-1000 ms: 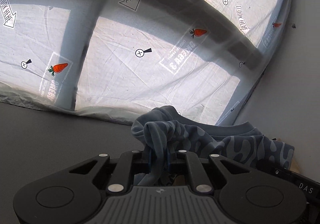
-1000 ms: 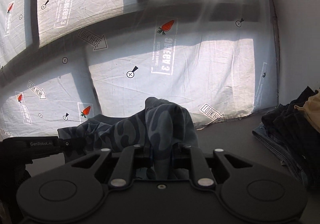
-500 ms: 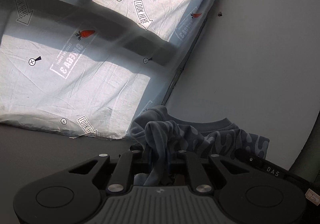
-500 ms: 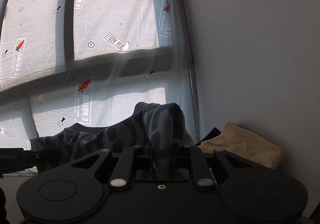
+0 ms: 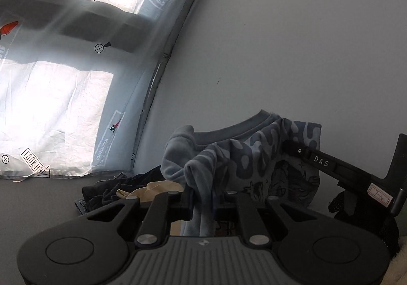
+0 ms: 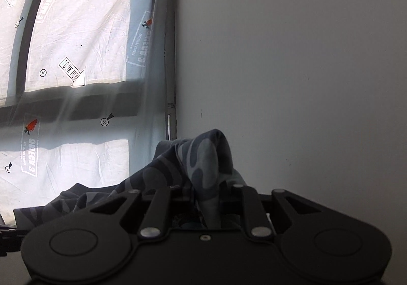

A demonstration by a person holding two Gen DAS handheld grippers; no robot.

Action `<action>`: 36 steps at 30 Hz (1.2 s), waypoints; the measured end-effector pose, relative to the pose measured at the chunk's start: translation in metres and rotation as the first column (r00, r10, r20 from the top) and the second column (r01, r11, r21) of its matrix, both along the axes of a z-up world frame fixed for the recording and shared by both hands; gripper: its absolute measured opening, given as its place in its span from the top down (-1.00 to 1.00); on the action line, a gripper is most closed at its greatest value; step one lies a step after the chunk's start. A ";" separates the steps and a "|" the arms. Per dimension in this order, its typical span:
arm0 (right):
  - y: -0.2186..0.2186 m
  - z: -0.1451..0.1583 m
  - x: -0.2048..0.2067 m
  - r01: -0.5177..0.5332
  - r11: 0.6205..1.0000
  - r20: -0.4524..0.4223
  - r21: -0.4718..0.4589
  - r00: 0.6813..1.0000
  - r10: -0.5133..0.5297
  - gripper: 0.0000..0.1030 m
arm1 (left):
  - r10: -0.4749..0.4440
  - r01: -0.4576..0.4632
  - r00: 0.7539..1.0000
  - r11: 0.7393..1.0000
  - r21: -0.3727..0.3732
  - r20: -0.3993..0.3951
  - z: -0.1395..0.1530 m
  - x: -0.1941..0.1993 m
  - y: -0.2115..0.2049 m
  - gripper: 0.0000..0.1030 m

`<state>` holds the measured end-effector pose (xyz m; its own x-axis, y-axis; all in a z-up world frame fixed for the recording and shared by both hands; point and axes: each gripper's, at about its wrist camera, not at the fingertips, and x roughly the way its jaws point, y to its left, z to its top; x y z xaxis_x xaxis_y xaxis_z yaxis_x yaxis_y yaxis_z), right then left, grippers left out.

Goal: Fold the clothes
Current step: 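Carry the bundle with both tools onto the stack of folded clothes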

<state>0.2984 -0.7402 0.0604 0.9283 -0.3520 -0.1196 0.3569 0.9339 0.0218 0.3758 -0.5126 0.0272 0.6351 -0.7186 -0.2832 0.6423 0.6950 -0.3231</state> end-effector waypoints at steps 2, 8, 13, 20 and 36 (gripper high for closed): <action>-0.010 -0.009 0.027 -0.030 1.000 -0.023 -0.003 0.999 0.030 0.67 | 0.037 -0.036 0.999 0.999 0.024 -0.010 -0.006 0.018 -0.008 0.73; -0.015 -0.061 0.118 -0.054 0.995 -0.150 -0.085 0.988 0.041 0.66 | 0.134 -0.124 0.976 0.990 0.073 -0.169 -0.053 0.099 -0.017 0.73; -0.023 -0.114 0.181 -0.076 0.989 -0.265 -0.127 0.963 0.040 0.60 | 0.177 -0.153 0.957 0.981 0.119 -0.230 -0.083 0.148 -0.023 0.70; -0.032 -0.150 0.219 -0.116 0.974 -0.335 -0.193 0.941 0.046 0.45 | 0.174 -0.144 0.941 0.982 0.123 -0.290 -0.125 0.180 -0.031 0.59; 0.018 -0.087 0.150 -0.248 0.887 -0.240 -0.390 0.957 0.162 0.99 | 0.209 -0.183 0.926 0.977 0.110 -0.314 -0.121 0.177 -0.023 0.53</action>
